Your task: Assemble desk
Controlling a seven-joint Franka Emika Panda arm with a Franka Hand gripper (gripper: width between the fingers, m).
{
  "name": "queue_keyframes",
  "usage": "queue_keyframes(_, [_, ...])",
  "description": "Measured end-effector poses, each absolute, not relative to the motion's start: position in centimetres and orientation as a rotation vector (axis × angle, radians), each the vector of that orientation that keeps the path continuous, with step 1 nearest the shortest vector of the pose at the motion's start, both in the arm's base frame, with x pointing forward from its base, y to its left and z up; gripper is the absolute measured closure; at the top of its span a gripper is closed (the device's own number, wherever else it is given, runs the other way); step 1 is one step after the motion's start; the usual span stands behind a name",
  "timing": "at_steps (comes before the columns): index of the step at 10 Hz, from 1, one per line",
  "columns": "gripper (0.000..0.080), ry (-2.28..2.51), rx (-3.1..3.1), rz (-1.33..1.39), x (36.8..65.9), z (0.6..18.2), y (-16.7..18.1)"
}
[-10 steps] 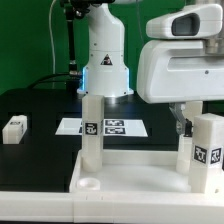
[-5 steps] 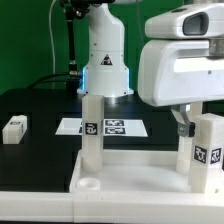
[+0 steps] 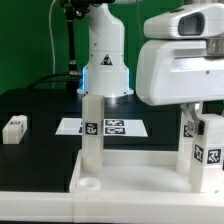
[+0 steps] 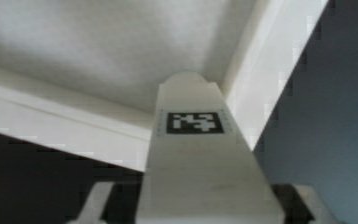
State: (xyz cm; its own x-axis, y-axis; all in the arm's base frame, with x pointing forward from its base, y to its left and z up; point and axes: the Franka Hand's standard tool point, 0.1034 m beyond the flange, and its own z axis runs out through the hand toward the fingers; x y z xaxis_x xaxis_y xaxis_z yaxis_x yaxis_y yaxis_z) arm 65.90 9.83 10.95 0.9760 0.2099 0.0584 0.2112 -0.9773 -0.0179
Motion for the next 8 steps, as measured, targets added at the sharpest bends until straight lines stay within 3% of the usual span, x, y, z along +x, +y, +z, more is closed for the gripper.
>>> queue_keyframes(8, [0.0511,0.692,-3.01,-0.06,65.9,10.9,8.3])
